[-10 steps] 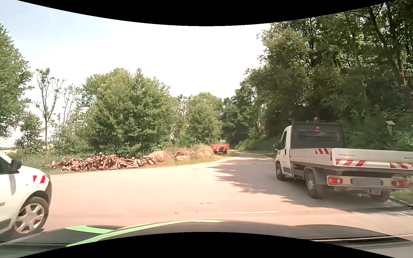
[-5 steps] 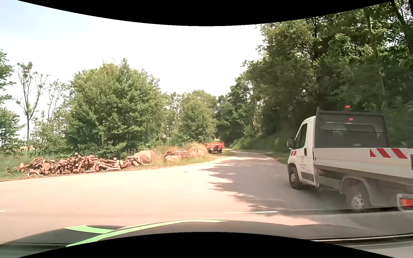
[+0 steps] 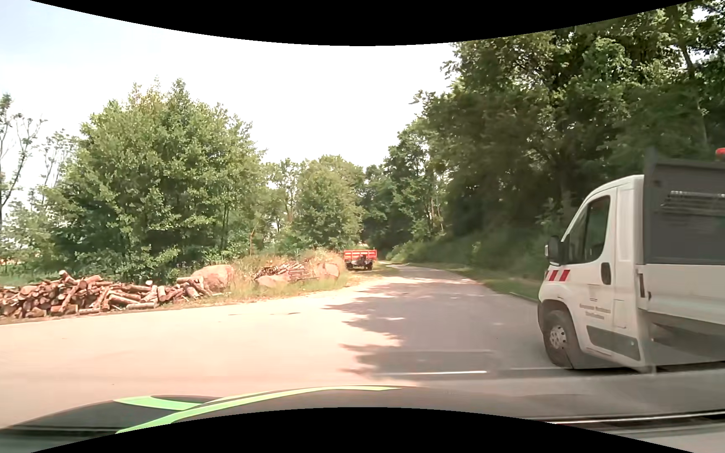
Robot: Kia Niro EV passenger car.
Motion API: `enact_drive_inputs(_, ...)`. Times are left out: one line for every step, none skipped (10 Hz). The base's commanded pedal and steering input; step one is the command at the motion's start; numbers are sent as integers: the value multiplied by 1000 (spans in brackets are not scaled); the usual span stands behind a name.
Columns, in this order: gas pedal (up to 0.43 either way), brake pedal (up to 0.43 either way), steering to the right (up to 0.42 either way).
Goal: Follow the waypoints while adhering to traffic rules and regulations
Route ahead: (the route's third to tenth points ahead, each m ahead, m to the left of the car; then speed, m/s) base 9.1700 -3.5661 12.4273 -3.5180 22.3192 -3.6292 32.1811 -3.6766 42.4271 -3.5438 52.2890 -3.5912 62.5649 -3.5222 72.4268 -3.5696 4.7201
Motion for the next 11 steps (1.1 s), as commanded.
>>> enact_drive_inputs(0, 0, 104)
enact_drive_inputs(0, 43, 105)
enact_drive_inputs(0, 73, 105)
enact_drive_inputs(0, 98, 107)
enact_drive_inputs(0, 122, 109)
enact_drive_inputs(0, 140, 109)
enact_drive_inputs(0, 146, 109)
enact_drive_inputs(0, 171, 107)
enact_drive_inputs(0, 177, 93)
enact_drive_inputs(0, 177, 72)
enact_drive_inputs(0, 171, 41)
